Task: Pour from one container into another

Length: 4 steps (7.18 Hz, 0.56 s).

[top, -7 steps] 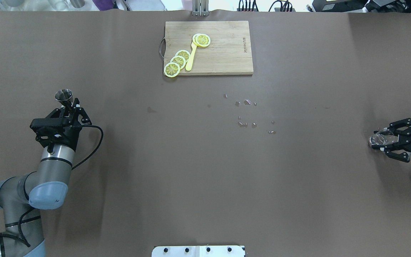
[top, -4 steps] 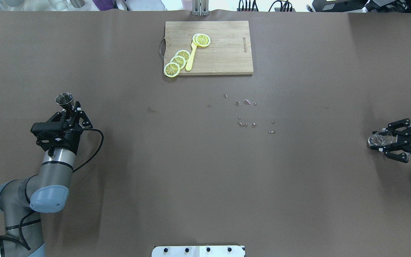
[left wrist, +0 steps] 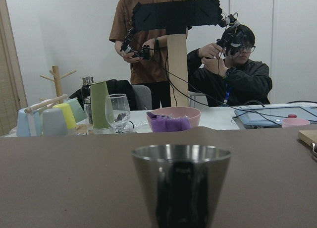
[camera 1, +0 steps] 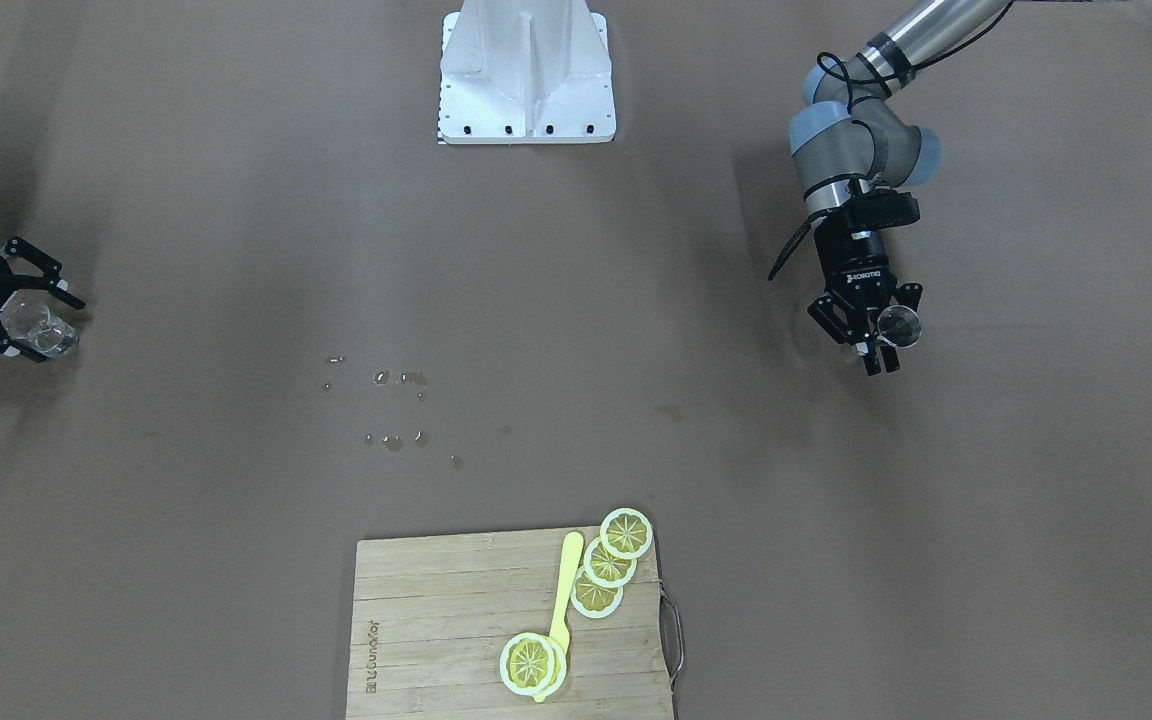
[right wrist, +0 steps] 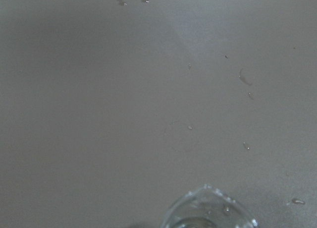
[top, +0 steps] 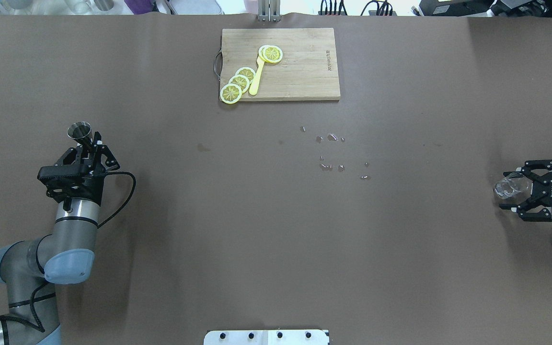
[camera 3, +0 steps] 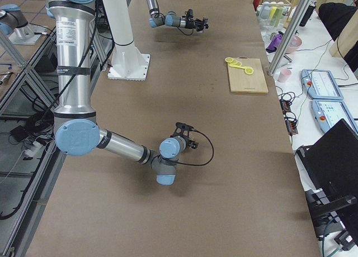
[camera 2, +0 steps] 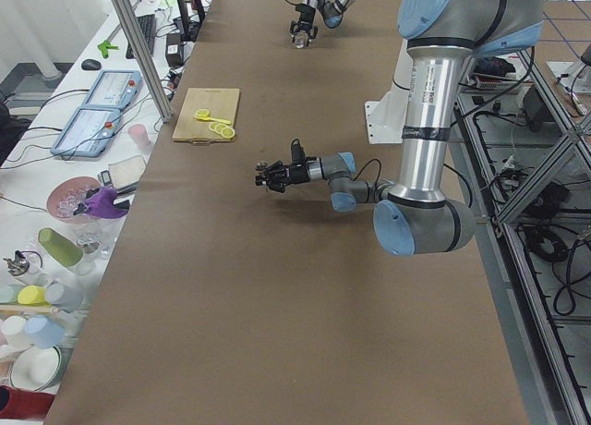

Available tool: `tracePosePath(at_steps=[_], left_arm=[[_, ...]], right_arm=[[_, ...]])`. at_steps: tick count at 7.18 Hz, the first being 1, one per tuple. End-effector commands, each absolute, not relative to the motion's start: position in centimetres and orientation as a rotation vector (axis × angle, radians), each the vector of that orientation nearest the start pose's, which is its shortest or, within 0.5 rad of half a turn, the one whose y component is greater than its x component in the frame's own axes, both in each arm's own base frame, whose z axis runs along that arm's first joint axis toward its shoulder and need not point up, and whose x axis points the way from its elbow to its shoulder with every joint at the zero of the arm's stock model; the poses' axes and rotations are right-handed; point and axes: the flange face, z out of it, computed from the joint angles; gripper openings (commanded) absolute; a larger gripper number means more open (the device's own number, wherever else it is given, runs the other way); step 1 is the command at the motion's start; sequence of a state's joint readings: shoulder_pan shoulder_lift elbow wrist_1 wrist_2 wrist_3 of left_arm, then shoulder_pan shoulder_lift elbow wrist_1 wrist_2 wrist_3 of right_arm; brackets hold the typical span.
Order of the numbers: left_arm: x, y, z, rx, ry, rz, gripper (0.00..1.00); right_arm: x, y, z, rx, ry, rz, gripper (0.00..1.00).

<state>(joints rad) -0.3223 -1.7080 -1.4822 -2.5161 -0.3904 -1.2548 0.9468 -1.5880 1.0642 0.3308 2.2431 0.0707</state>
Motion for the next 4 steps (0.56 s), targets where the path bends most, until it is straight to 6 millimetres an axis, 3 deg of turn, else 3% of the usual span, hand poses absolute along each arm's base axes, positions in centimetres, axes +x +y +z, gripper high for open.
tracePosePath(at_steps=[1,3,4], left_arm=[[43.7,-38.6,50.6,1.315,0.472,-0.606,0.00],[43.9,-38.9,50.3,1.260,0.630,-0.793,0.00],[44.4,-38.9,50.8,1.241,0.613,-0.792,0.00]], right_arm=[[-19.2,-38.8,69.8,1.091,-1.018,-0.916,1.00],[-18.4,-37.9,70.0,1.084,-1.051,-0.938,1.00],[-17.2,-37.6,70.4,1.077,-1.055,-0.937,1.00]])
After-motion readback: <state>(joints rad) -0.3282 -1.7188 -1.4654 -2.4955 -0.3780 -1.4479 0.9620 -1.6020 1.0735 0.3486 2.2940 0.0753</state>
